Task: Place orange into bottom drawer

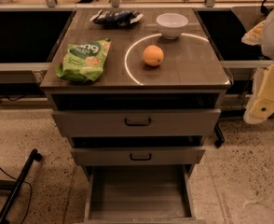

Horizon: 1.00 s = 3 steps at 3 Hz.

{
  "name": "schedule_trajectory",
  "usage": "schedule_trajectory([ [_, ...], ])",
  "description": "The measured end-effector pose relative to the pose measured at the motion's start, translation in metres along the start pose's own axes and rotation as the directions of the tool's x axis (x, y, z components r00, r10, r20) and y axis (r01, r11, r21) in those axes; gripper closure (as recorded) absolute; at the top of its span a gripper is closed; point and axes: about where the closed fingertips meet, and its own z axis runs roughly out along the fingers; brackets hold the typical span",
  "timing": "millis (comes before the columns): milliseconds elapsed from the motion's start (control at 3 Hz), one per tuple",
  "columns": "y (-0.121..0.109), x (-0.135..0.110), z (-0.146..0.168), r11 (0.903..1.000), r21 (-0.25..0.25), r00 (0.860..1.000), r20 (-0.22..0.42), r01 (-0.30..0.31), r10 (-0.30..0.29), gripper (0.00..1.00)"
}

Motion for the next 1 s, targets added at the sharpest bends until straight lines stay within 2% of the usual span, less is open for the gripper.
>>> schedule_trajectory([
  [333,0.000,0.000,0.000,1.0000,0.000,1.000,0.000,0.000,0.000,0.00],
  [667,-0.012,-0.011,0.017,0.9993,-0.005,0.997,0.065,-0.036,0.036,0.00],
  [1000,-0.039,-0.036,0.049,0.9956,-0.018,0.978,0.186,-0.092,0.094,0.00],
])
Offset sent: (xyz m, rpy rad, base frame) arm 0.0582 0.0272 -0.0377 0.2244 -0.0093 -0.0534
